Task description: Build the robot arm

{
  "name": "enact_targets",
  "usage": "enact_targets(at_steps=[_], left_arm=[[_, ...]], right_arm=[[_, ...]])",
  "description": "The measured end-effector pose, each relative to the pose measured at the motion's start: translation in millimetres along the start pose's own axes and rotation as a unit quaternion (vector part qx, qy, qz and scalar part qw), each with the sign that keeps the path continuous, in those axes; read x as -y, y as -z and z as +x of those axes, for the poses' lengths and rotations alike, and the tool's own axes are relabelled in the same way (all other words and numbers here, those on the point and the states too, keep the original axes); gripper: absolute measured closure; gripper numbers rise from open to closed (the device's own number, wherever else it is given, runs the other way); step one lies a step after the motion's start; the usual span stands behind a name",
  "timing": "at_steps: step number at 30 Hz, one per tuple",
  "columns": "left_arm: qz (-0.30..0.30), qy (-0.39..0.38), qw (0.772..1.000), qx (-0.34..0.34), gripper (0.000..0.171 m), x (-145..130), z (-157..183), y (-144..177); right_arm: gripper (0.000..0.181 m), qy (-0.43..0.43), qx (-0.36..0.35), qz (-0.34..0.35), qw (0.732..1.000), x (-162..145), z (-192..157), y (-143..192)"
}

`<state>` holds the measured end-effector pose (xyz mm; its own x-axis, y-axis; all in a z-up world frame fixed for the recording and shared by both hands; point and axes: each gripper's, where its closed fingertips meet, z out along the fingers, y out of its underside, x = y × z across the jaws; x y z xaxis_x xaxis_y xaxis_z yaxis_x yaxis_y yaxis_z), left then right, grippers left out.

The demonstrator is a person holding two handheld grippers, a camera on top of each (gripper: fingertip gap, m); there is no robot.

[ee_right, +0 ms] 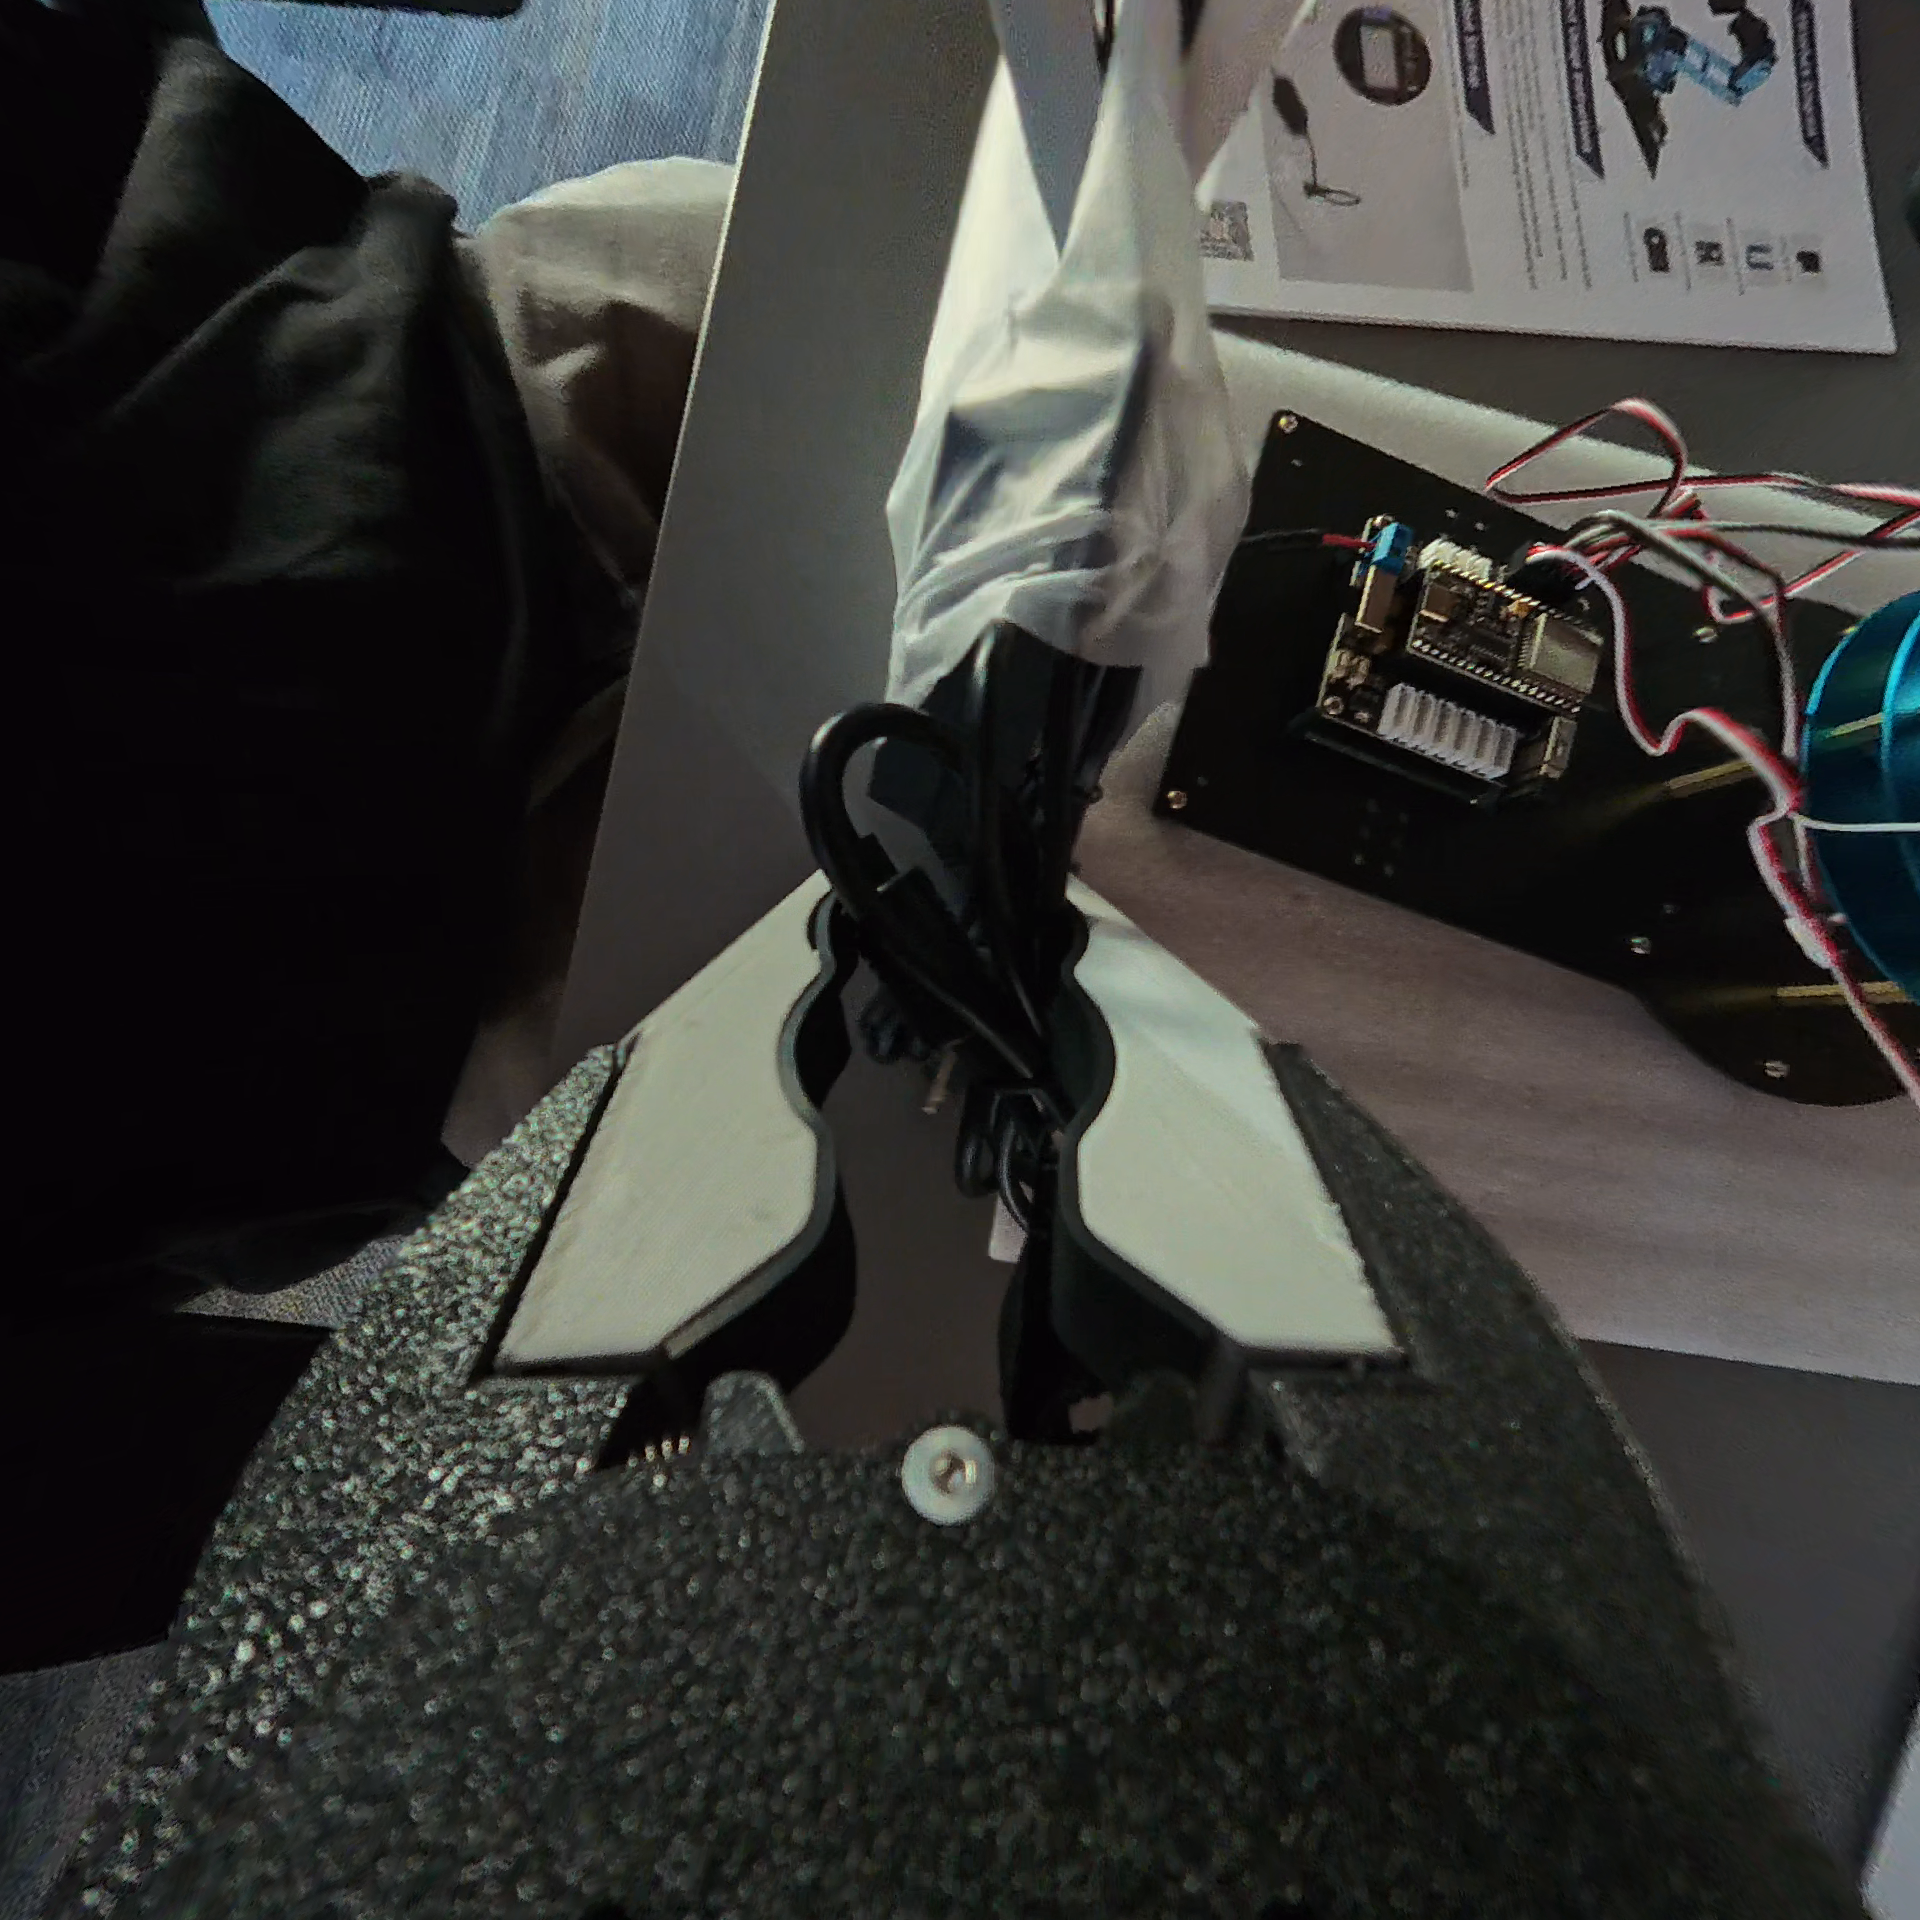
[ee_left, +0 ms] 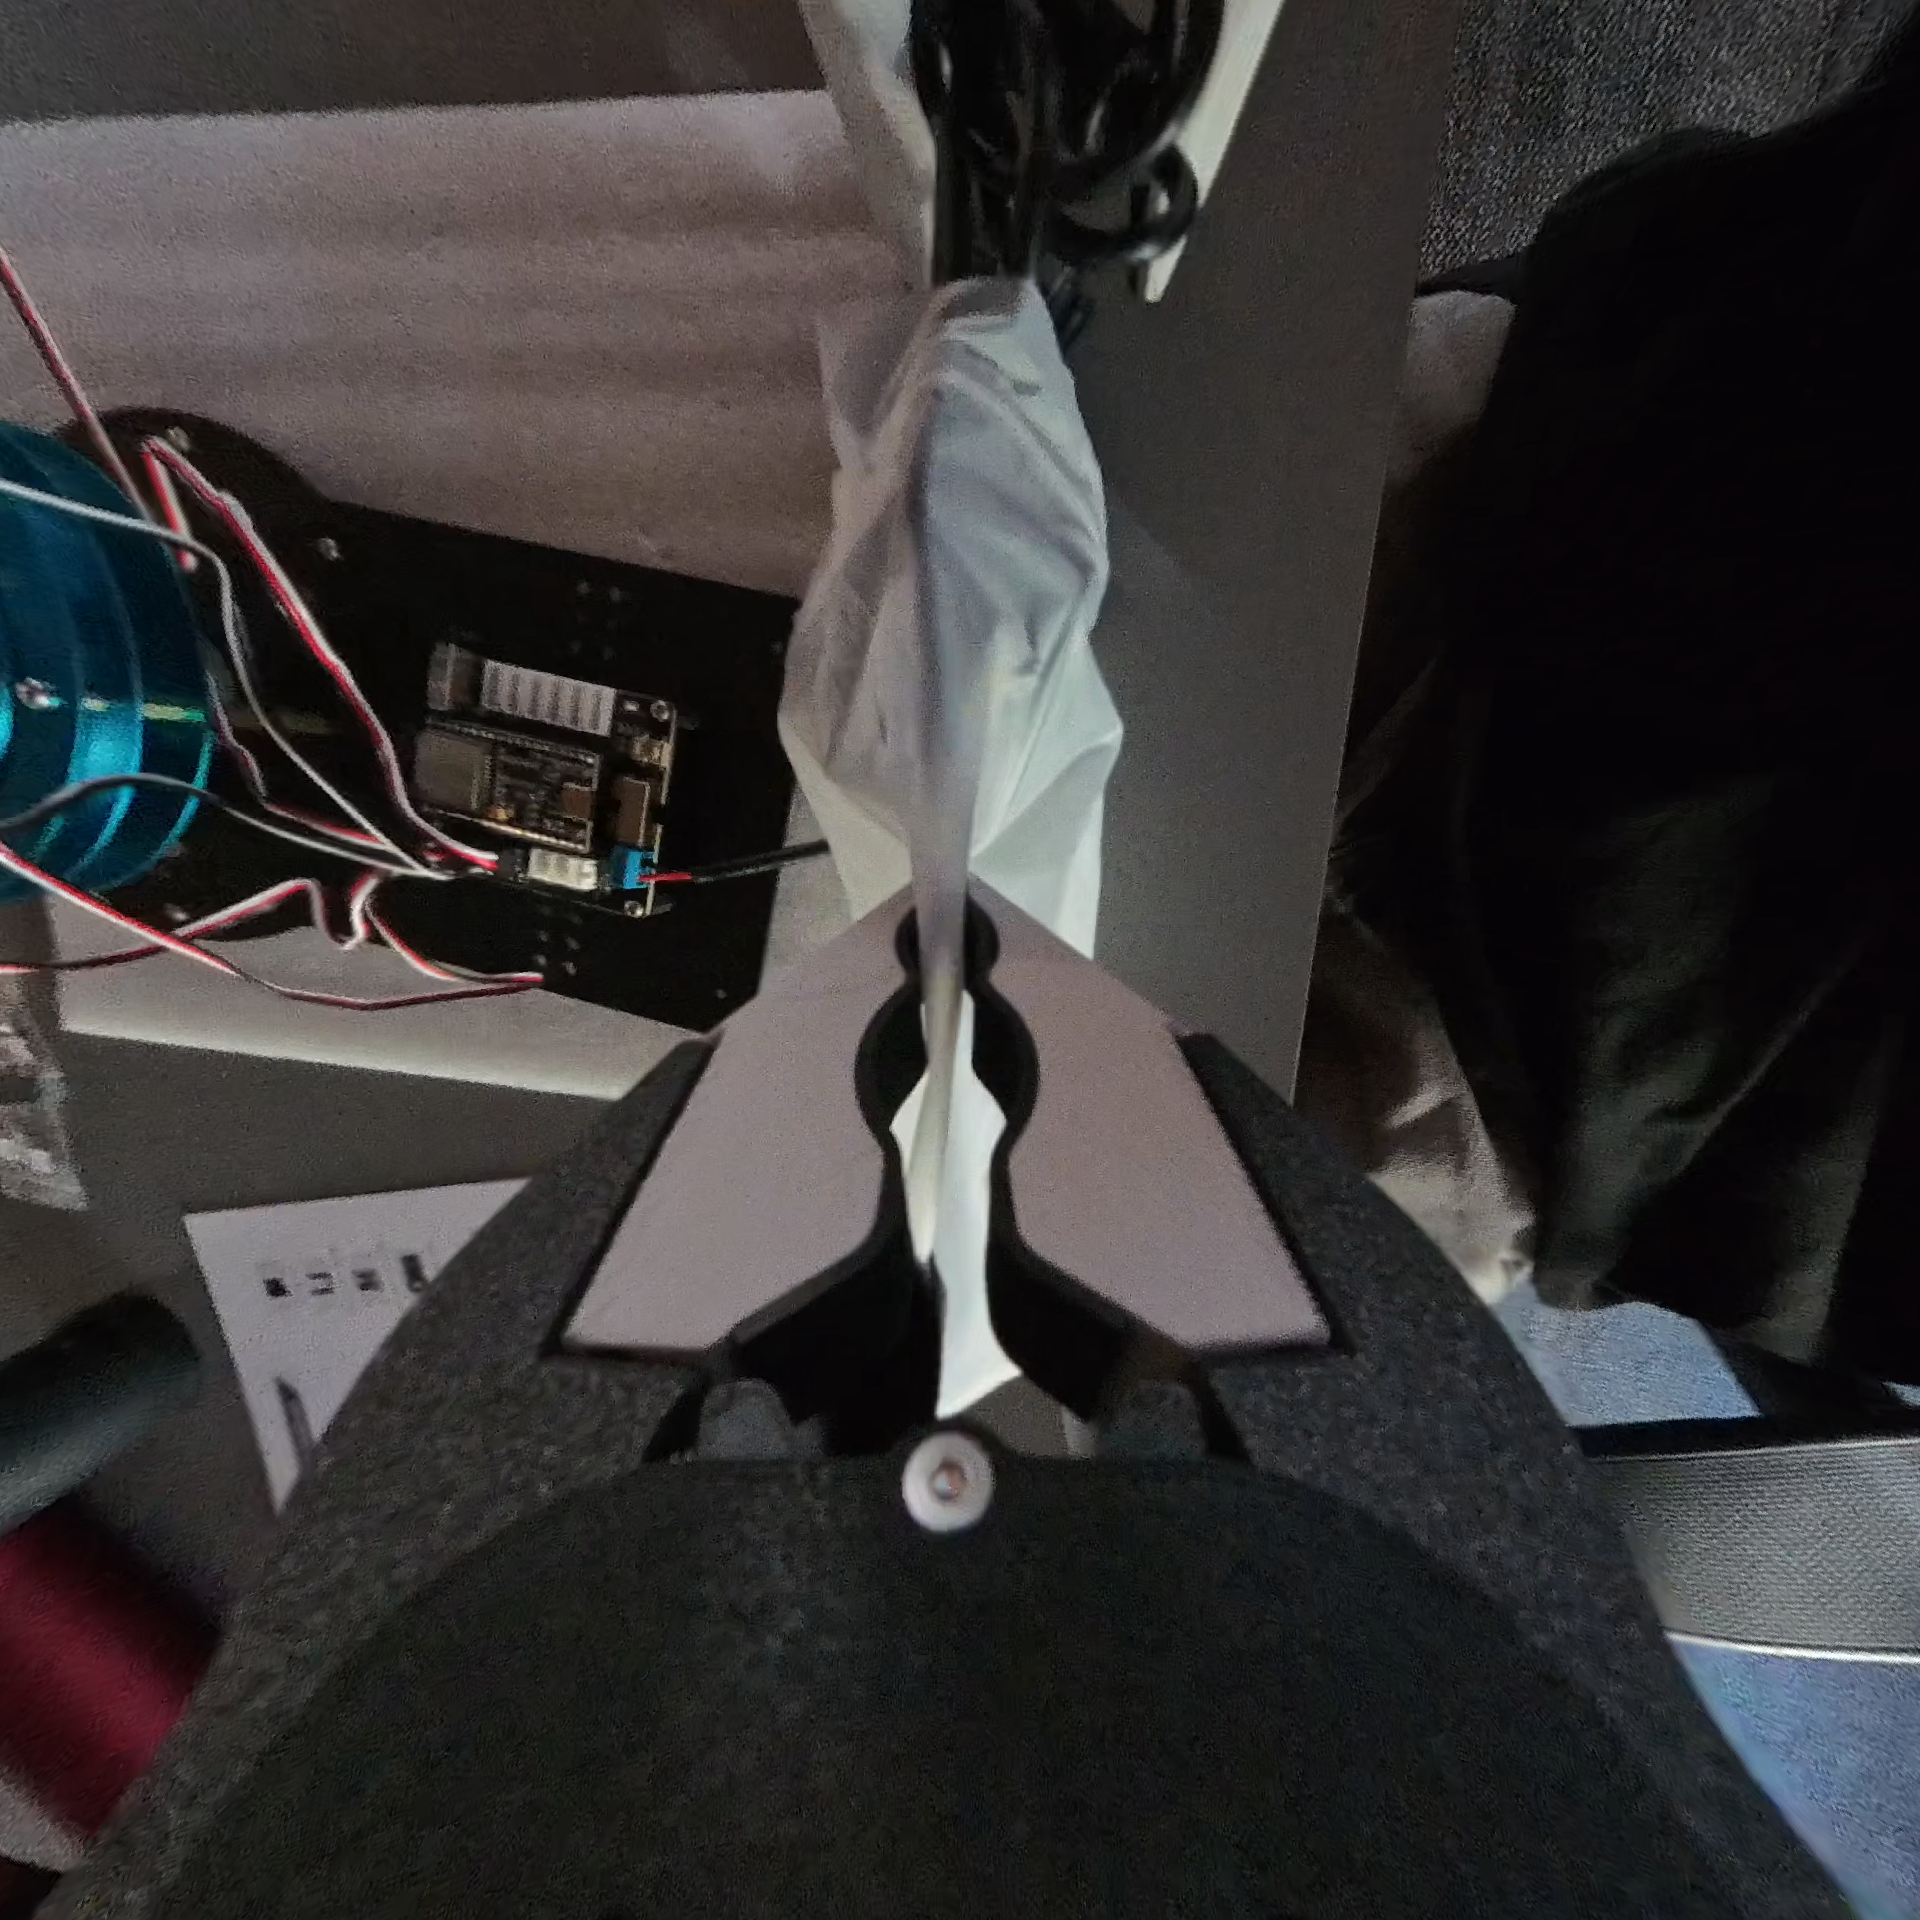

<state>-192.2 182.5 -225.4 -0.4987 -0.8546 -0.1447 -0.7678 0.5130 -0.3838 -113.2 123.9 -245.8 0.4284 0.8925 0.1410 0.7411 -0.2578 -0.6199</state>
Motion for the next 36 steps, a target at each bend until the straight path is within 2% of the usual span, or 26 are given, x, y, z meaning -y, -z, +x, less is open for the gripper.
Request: enact_targets(at_steps=[2,4,7,10,15,22,23,24,25,26,27,28,29,31,33,36], left_arm=[[0.031,-0.039,0.999,0.022,0.171,2.0,0.5,10.0],[0.076,-0.037,0.996,0.023,0.171,4.7,5.9,21.0],[0.100,-0.042,0.994,0.034,0.171,-2.9,13.4,22.0],[0.141,-0.029,0.989,0.038,0.171,-6.2,19.5,26.8],[0.202,0.003,0.979,0.023,0.171,-16.1,26.7,32.1],[0.252,0.024,0.967,0.001,0.171,-25.1,38.4,35.9],[0.247,0.031,0.968,0.007,0.171,-33.1,32.5,37.1],[0.246,0.053,0.967,0.036,0.171,-53.1,17.3,50.1],[0.284,0.096,0.952,0.054,0.171,-75.7,2.2,77.3],[0.332,0.126,0.933,0.062,0.171,-90.7,-6.7,103.6],[0.343,0.120,0.928,0.080,0.171,-93.3,-10.3,114.0],[0.321,0.101,0.938,0.087,0.171,-87.4,-8.5,107.7],[0.286,0.088,0.950,0.086,0.171,-80.9,-6.0,94.3],[0.232,0.087,0.962,0.111,0.171,-82.6,-12.3,79.3],[0.252,0.098,0.958,0.100,0.171,-83.6,-5.2,89.2],[0.314,0.131,0.934,0.106,0.171,-88.5,-11.0,112.3]], right_arm=[[0.147,-0.016,0.017,0.020,1.000,-4.7,-3.9,3.5],[0.148,-0.035,0.037,0.041,0.998,-10.0,-6.8,9.1],[0.148,-0.035,0.059,0.049,0.996,-10.5,-15.3,5.0],[0.148,-0.072,0.101,0.075,0.990,-9.4,-20.0,5.0],[0.148,-0.073,0.098,0.077,0.989,-10.1,-22.8,10.9],[0.148,-0.079,0.119,0.090,0.986,-6.6,-29.5,7.7],[0.150,-0.080,0.120,0.088,0.986,-8.4,-29.5,7.7],[0.150,-0.099,0.089,0.018,0.991,-41.7,-18.6,4.6],[0.151,-0.134,0.064,-0.009,0.989,-74.1,-6.8,9.7],[0.152,-0.176,0.074,0.020,0.981,-80.6,-7.1,21.2],[0.153,-0.162,0.078,0.067,0.981,-55.7,-12.1,30.7],[0.152,-0.112,0.069,0.089,0.987,-27.2,-16.4,31.3],[0.151,-0.094,0.054,0.076,0.991,-16.7,-10.2,23.2],[0.150,-0.122,0.044,0.029,0.991,-27.3,7.1,6.2],[0.151,-0.133,0.040,0.011,0.990,-45.5,5.6,1.3],[0.150,-0.164,0.008,-0.005,0.986,-72.4,18.9,4.6]])
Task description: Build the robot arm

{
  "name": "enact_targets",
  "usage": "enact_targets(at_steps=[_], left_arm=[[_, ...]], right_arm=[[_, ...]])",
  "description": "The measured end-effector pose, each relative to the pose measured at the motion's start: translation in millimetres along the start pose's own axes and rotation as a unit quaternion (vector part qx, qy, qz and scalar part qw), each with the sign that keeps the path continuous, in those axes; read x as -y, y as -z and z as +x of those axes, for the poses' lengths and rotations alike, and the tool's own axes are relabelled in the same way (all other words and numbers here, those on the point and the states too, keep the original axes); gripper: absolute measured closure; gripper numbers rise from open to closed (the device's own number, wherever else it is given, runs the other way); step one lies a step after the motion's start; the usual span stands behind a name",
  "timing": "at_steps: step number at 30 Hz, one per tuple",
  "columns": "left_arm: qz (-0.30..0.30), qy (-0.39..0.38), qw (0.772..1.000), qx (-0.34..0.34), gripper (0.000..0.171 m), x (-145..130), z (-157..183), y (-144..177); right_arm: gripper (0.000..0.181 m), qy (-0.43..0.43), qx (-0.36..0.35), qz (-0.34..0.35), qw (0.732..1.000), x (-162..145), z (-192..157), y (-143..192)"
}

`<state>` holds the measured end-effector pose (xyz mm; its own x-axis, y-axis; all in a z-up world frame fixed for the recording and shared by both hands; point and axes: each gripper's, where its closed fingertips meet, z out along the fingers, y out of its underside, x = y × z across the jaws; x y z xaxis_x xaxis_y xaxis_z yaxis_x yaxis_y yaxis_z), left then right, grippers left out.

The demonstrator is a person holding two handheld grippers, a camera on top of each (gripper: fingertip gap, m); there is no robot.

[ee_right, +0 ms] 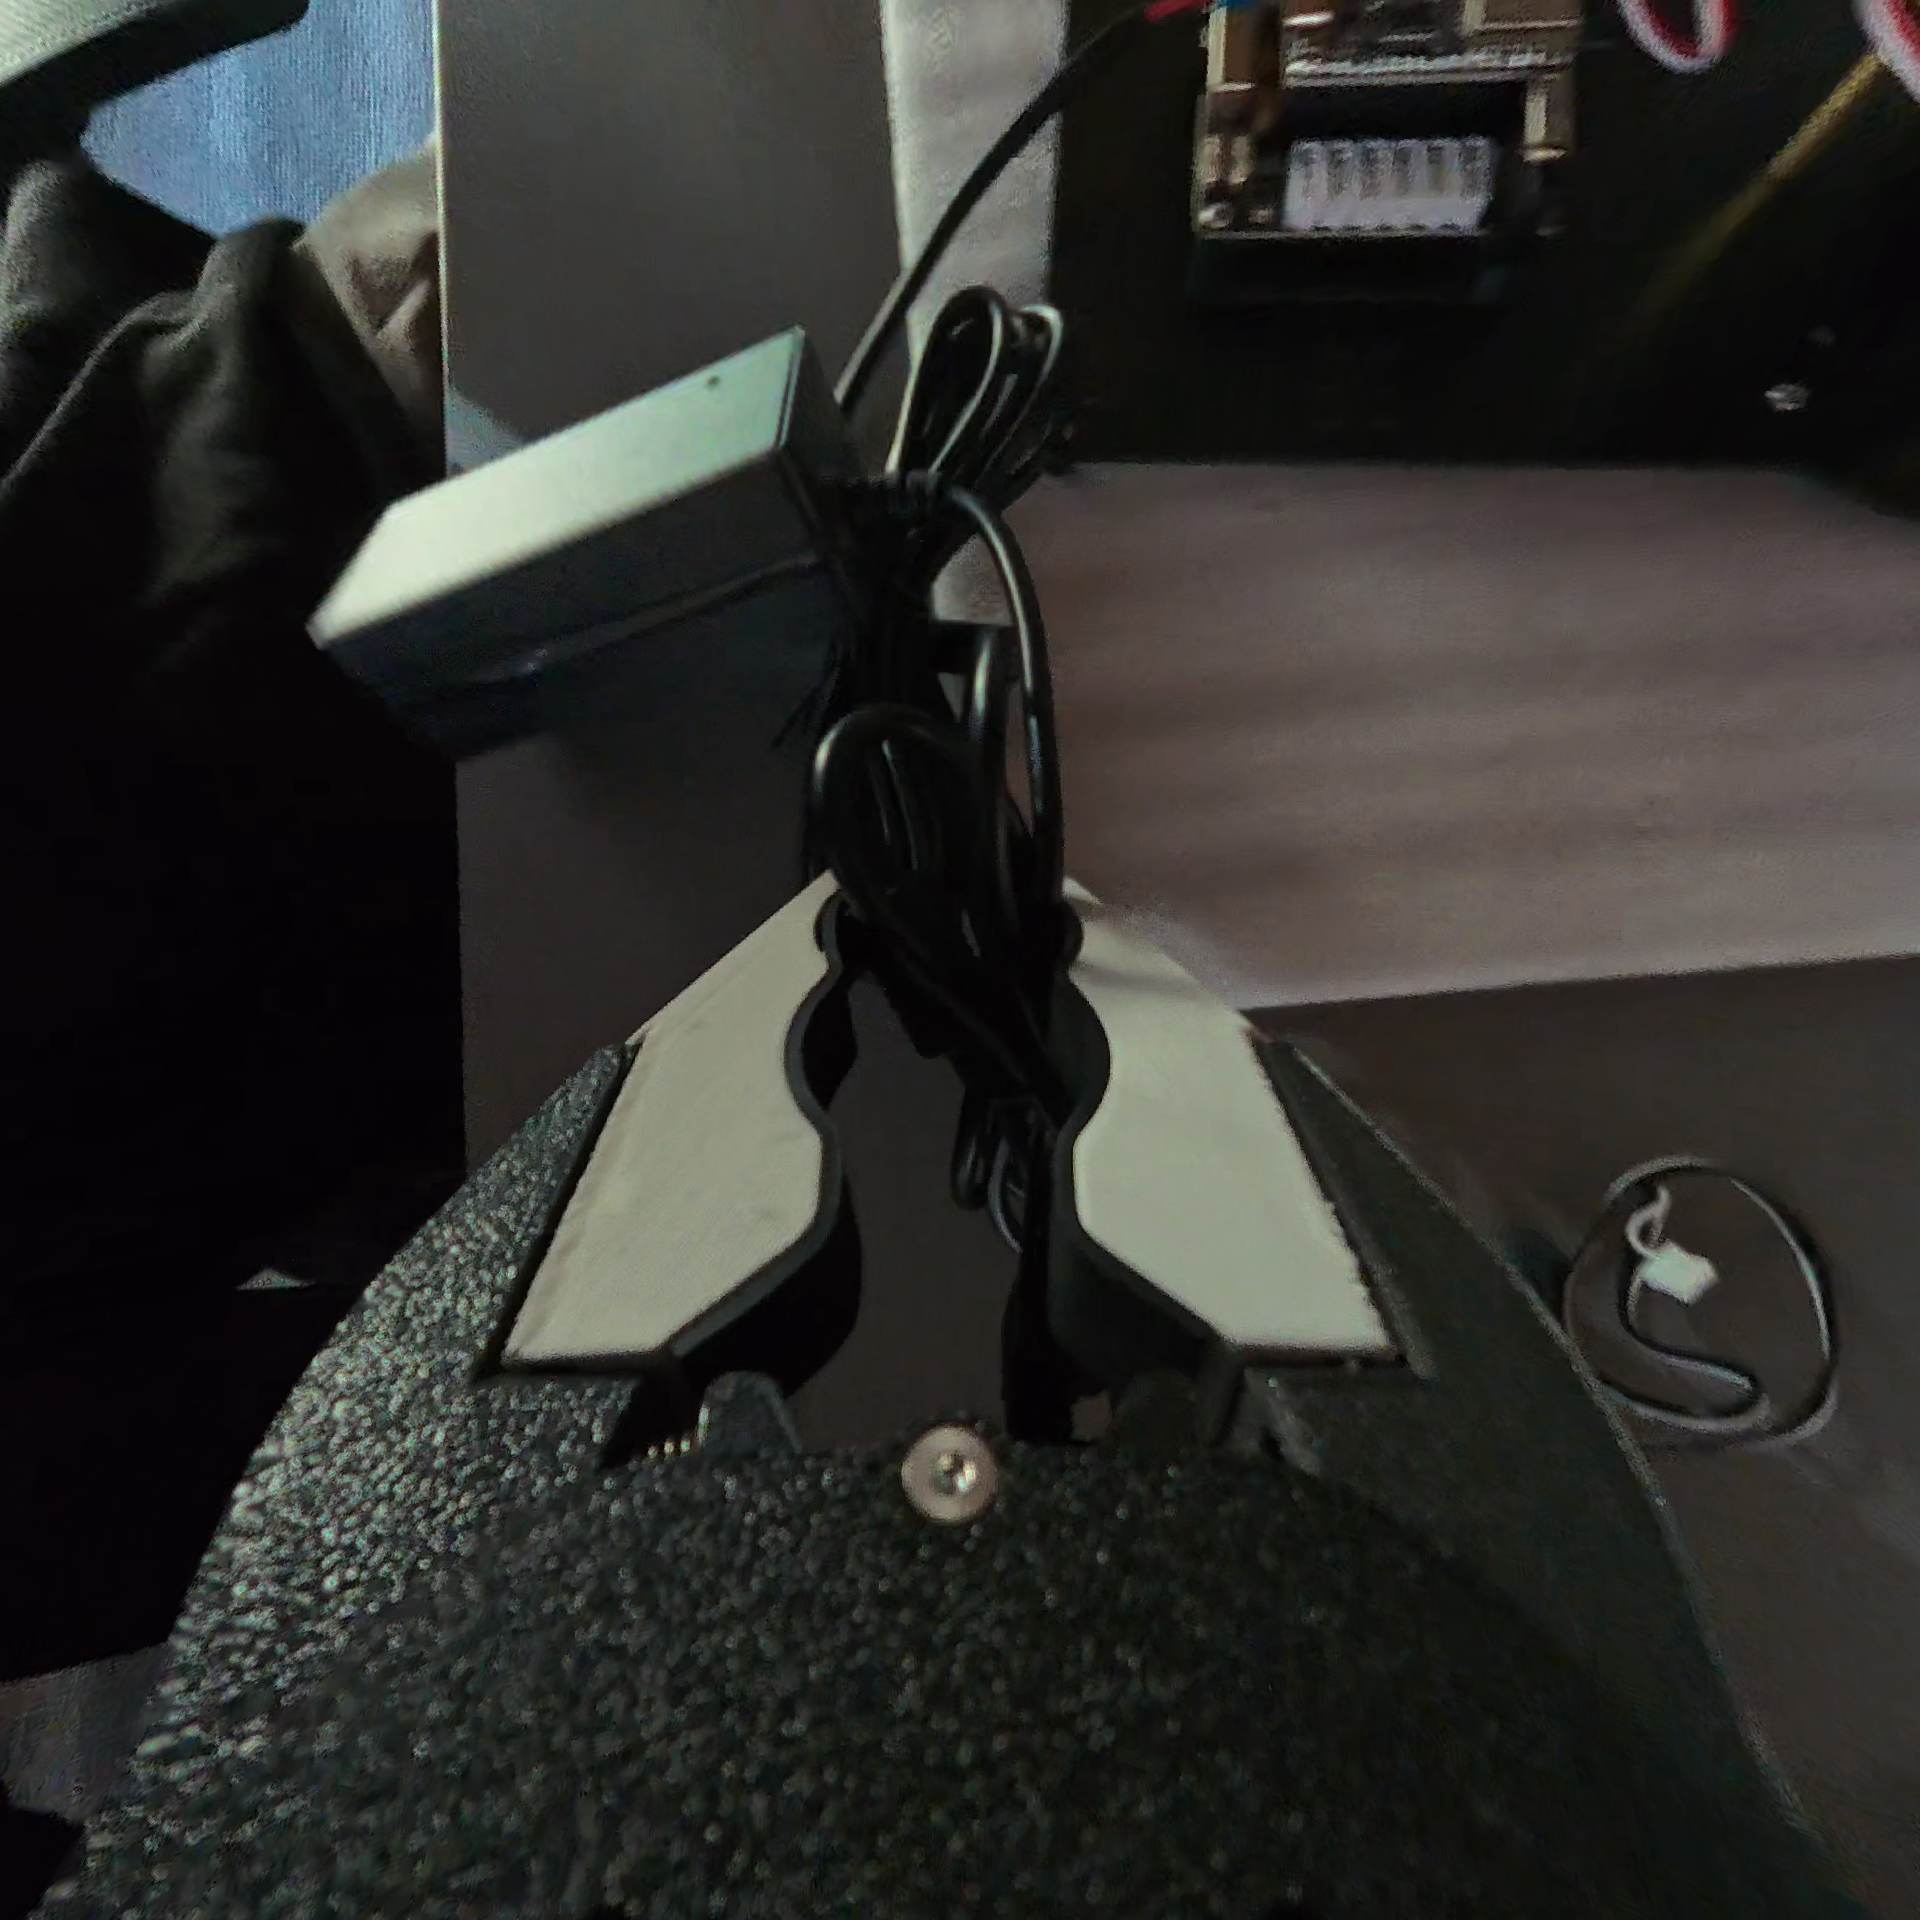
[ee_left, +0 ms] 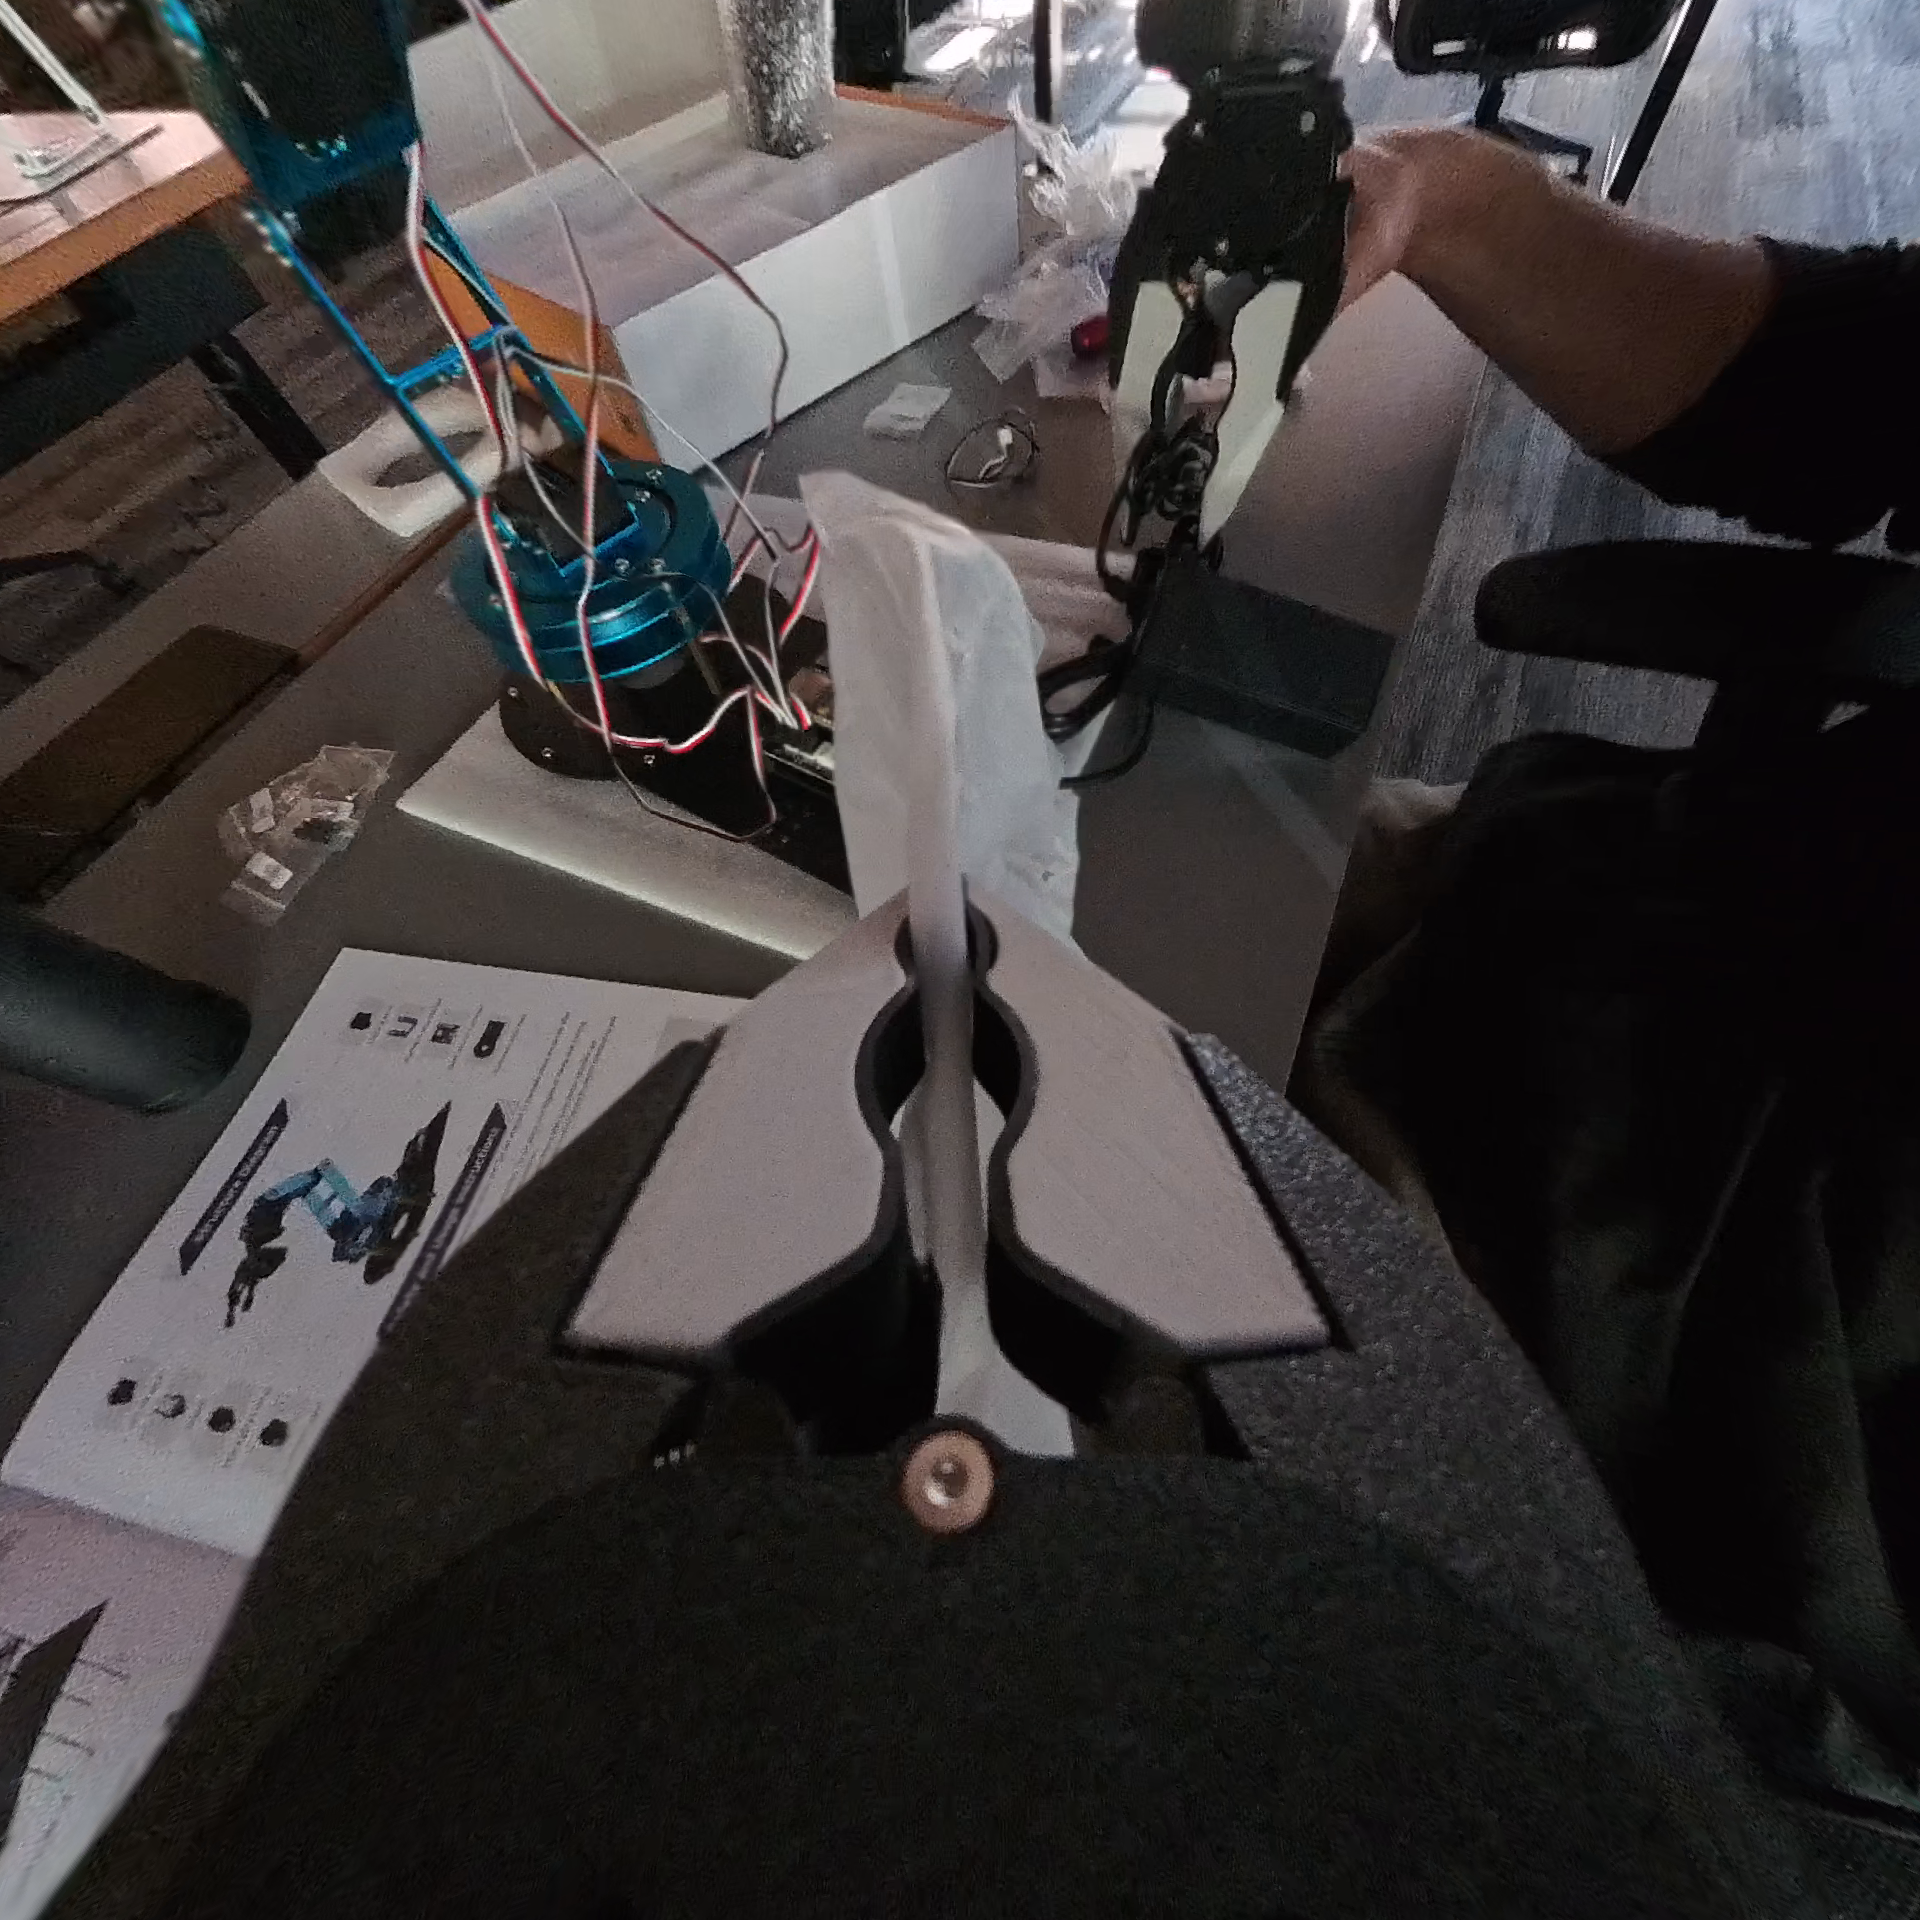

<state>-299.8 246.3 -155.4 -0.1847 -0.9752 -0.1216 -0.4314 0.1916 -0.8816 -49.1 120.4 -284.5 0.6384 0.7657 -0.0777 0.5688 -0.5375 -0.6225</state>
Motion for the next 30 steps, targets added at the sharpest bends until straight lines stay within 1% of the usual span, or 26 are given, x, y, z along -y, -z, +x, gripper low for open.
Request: enact_targets(at_steps=[3,6,7,9,10,11,12,13,15,16,18,19,20,21,22,23,24,26,27,28,29,30], left_arm=[[0.053,0.043,0.998,0.009,0.171,4.5,-5.1,3.7],[0.132,0.096,0.986,-0.023,0.171,17.1,6.1,2.4],[0.161,0.121,0.979,-0.022,0.171,22.7,5.4,0.9],[0.208,0.160,0.964,-0.039,0.171,32.5,8.6,-5.5],[0.225,0.171,0.958,-0.045,0.171,36.7,11.9,-9.8],[0.239,0.175,0.954,-0.045,0.171,41.3,16.3,-14.2],[0.252,0.171,0.952,-0.045,0.171,46.0,22.6,-19.8],[0.259,0.161,0.951,-0.046,0.171,50.4,30.4,-26.6],[0.269,0.134,0.953,-0.023,0.171,60.0,40.0,-41.3],[0.271,0.121,0.955,-0.026,0.171,65.4,47.4,-48.8],[0.260,0.093,0.960,-0.040,0.171,72.6,62.2,-65.1],[0.257,0.077,0.963,-0.039,0.171,75.2,67.0,-71.9],[0.252,0.064,0.965,-0.045,0.171,76.9,73.1,-77.6],[0.245,0.053,0.967,-0.053,0.171,77.5,79.0,-82.5],[0.243,0.045,0.967,-0.057,0.171,78.4,83.2,-85.5],[0.241,0.037,0.968,-0.058,0.171,78.6,86.2,-87.5],[0.233,0.028,0.971,-0.054,0.166,76.9,87.5,-90.1],[0.219,0.017,0.975,-0.031,0.140,72.8,83.4,-92.1],[0.215,0.021,0.976,-0.024,0.130,71.1,80.8,-90.8],[0.215,0.027,0.976,-0.022,0.124,70.2,78.9,-87.9],[0.217,0.033,0.975,-0.023,0.123,69.4,78.0,-83.7],[0.222,0.038,0.974,-0.024,0.123,68.5,77.7,-78.8]], right_arm=[[0.148,-0.033,-0.021,0.005,0.999,-10.1,15.1,11.3],[0.146,-0.051,-0.036,0.007,0.998,-19.0,21.7,17.7],[0.142,-0.057,-0.045,0.006,0.997,-18.4,24.4,18.1],[0.118,-0.056,-0.061,0.017,0.996,-8.9,27.7,21.6],[0.108,-0.051,-0.071,0.036,0.996,1.2,28.5,28.1],[0.107,-0.050,-0.087,0.070,0.992,15.1,30.6,38.8],[0.107,-0.054,-0.086,0.113,0.988,32.1,27.1,50.9],[0.107,-0.058,-0.069,0.165,0.982,53.5,16.9,62.3],[0.107,-0.041,0.005,0.276,0.960,100.9,-23.5,78.5],[0.105,-0.031,0.033,0.303,0.952,117.1,-41.7,77.3],[0.088,-0.020,0.052,0.298,0.953,133.7,-61.7,63.5],[0.087,-0.023,0.057,0.296,0.953,138.9,-65.4,58.7],[0.094,-0.033,0.056,0.290,0.955,141.4,-63.4,55.3],[0.107,-0.041,0.057,0.279,0.958,140.3,-61.2,53.1],[0.127,-0.043,0.058,0.264,0.962,136.4,-59.4,51.7],[0.166,-0.037,0.060,0.249,0.966,130.8,-59.3,53.3],[0.181,-0.024,0.050,0.242,0.969,125.4,-58.1,59.6],[0.181,-0.018,-0.018,0.230,0.973,111.6,-41.6,86.4],[0.181,-0.020,-0.053,0.230,0.971,102.7,-31.7,109.2],[0.181,-0.030,-0.089,0.240,0.966,92.9,-19.8,139.0],[0.181,-0.054,-0.134,0.260,0.955,80.5,-2.5,175.9],[0.181,-0.088,-0.177,0.285,0.938,64.0,16.5,216.5]])
